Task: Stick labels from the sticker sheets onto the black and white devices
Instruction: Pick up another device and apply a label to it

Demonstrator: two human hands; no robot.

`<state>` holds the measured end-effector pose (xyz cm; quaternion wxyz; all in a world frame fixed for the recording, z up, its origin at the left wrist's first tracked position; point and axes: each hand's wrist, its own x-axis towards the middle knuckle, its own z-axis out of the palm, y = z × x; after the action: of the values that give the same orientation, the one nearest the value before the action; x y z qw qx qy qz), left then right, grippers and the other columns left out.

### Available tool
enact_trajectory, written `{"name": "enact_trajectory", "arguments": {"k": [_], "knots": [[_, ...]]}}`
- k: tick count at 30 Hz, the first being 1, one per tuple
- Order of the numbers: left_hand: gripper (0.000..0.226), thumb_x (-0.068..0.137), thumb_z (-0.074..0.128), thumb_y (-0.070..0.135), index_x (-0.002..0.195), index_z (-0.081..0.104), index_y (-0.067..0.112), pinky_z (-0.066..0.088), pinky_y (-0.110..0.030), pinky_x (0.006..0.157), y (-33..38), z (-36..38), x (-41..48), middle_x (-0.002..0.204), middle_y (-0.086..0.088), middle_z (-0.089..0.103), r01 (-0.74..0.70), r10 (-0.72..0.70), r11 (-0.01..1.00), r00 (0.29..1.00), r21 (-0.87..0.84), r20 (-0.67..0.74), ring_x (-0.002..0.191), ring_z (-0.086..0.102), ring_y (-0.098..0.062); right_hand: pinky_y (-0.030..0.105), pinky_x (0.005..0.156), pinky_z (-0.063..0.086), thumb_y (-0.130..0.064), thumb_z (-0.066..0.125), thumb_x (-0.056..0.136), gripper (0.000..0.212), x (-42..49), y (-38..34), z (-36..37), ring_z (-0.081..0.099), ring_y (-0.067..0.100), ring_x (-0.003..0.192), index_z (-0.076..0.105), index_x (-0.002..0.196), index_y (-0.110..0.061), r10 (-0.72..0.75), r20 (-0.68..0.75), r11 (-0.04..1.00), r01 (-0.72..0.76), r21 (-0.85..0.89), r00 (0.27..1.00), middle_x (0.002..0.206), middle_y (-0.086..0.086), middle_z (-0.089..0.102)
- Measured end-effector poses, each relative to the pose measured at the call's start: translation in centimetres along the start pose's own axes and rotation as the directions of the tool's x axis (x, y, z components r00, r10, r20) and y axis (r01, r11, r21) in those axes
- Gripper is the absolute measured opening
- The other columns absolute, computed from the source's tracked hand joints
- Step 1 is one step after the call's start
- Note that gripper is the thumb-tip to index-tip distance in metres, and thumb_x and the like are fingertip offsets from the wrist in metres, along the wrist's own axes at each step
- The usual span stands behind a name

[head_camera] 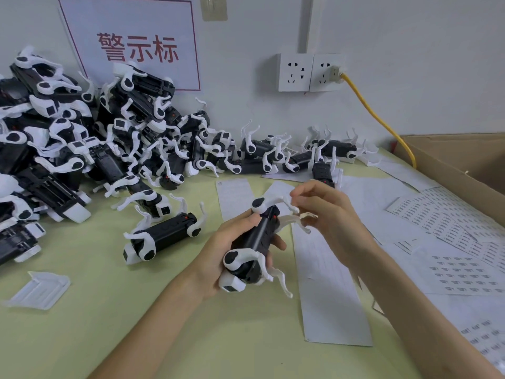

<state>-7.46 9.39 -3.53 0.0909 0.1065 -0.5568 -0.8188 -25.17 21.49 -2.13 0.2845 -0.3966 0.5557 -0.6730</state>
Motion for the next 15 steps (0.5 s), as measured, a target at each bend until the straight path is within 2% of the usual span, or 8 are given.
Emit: {"name": "enact_trajectory", "arguments": {"k": [2,4,7,10,12,15], "knots": [[0.054,0.092,0.054,0.049,0.125,0.062,0.007,0.049,-0.028,0.052,0.1,-0.1,-0.1,0.103,-0.021,0.069,0.059,-0.057,0.998,0.996,-0.021,0.064,0.061,0.063,-0.023,0.029,0.069,0.043,-0.02,0.064,0.084,0.021,-0.1,0.1,0.0,0.059,0.019,0.079,0.068,0.101,-0.007,0.062,0.166,0.996,-0.05,-0.074,0.984,0.089,0.004,0.067],[0.058,0.092,0.056,0.051,0.135,0.058,0.011,0.05,-0.028,0.051,0.2,-0.1,-0.2,0.101,-0.021,0.069,0.091,-0.083,0.994,0.99,-0.062,0.115,0.057,0.064,-0.025,0.031,0.073,0.044,-0.022,0.061,0.09,0.029,-0.4,0.1,0.1,0.061,0.019,0.082,0.063,0.112,-0.003,0.1,0.294,0.988,-0.061,-0.139,0.951,0.095,0.002,0.067],[0.069,0.088,0.06,0.059,0.144,0.052,0.02,0.046,-0.025,0.042,0.3,0.1,0.0,0.093,-0.022,0.069,0.171,-0.165,0.983,0.982,-0.065,0.089,0.051,0.062,-0.029,0.037,0.074,0.043,-0.022,0.064,0.09,0.028,-0.7,-0.1,0.2,0.062,0.021,0.081,0.059,0.109,-0.002,0.126,0.323,0.985,-0.079,-0.153,0.938,0.093,0.0,0.066],[0.066,0.092,0.045,0.068,0.143,0.054,0.026,0.047,-0.029,0.047,0.4,0.1,0.2,0.113,-0.029,0.063,0.211,-0.196,0.974,0.967,-0.078,0.161,0.064,0.062,-0.033,0.046,0.075,0.039,-0.017,0.066,0.091,0.023,-0.7,-0.1,0.1,0.058,0.027,0.075,0.056,0.104,-0.001,0.13,0.354,0.987,-0.088,-0.133,0.926,0.092,0.009,0.066],[0.069,0.095,0.029,0.072,0.144,0.055,0.032,0.051,-0.032,0.056,0.5,-0.2,0.2,0.121,-0.029,0.062,0.218,-0.186,0.972,0.944,-0.092,0.272,0.075,0.065,-0.035,0.043,0.07,0.044,-0.012,0.065,0.093,0.024,-0.7,-0.3,-0.4,0.059,0.031,0.072,0.053,0.11,0.001,0.183,0.457,0.983,-0.152,-0.103,0.87,0.095,0.019,0.065],[0.089,0.09,0.02,0.08,0.146,0.054,0.02,0.058,-0.035,0.063,0.4,-0.8,0.1,0.129,-0.026,0.064,0.292,-0.231,0.945,0.915,-0.147,0.33,0.078,0.071,-0.039,0.035,0.067,0.051,-0.014,0.061,0.097,0.029,-0.6,-0.6,-1.4,0.061,0.033,0.081,0.056,0.124,-0.003,0.295,0.612,0.955,-0.234,-0.18,0.734,0.103,0.026,0.063]]}}
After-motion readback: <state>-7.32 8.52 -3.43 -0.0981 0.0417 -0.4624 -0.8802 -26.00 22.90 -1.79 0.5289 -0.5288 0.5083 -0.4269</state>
